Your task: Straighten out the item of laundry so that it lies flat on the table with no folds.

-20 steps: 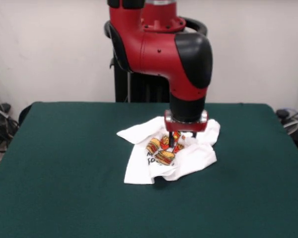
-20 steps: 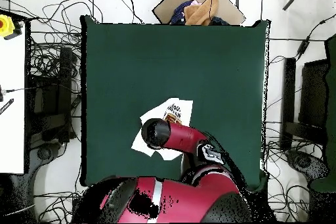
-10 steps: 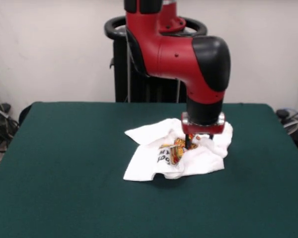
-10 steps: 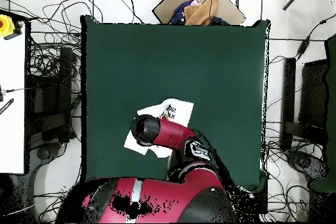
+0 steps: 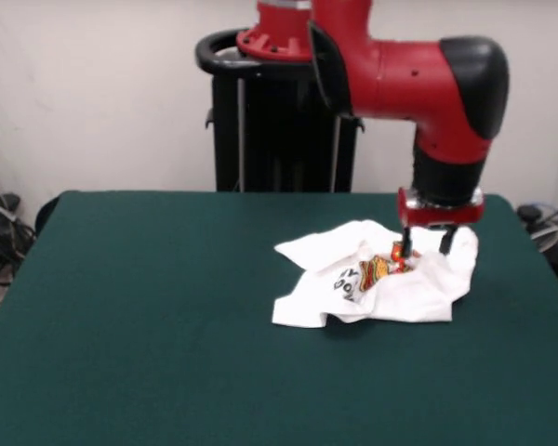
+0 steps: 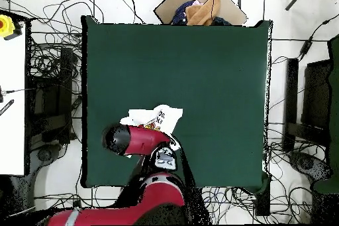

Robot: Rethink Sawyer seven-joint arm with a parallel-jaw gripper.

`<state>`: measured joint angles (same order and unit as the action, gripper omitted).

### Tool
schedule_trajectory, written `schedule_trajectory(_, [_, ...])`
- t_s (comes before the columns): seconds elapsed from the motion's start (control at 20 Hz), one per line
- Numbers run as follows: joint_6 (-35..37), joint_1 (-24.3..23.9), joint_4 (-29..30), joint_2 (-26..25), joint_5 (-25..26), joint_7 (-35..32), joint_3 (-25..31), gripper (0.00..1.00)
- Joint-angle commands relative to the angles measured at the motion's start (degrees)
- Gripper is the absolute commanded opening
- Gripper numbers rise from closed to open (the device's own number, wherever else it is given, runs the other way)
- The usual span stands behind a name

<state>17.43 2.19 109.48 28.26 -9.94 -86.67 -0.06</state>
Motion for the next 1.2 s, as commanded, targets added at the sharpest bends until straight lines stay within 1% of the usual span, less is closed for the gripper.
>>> schedule_trajectory(0.05, [0.8, 3.8, 5.1, 3.7, -4.1, -19.1, -2.5, 1.0])
schedule_trajectory(0.3, [-8.5, 1.2, 3.4, -2.8, -3.1, -17.1, -1.9, 1.0])
schedule_trajectory(0.35, [-9.3, 0.9, 3.0, -3.4, -2.9, -16.8, -1.9, 1.0])
schedule_trajectory(0.5, [-8.8, 1.8, 2.3, -3.5, -3.6, -16.9, -2.8, 1.0])
schedule_trajectory(0.6, [-9.7, 2.5, 1.6, -4.8, -4.4, -17.3, -2.8, 1.0])
schedule_trajectory(0.75, [-12.2, 1.6, 0.5, -8.1, -4.9, -17.0, -0.8, 1.0])
schedule_trajectory(0.9, [-14.3, 0.2, 0.2, -10.6, -5.3, -16.4, 3.2, 1.0])
schedule_trajectory(1.0, [-13.8, 0.1, 1.1, -10.4, -5.9, -16.7, 5.0, 1.0])
schedule_trajectory(1.2, [-10.4, 2.2, 2.4, -8.0, -8.0, -17.8, 5.4, 1.0])
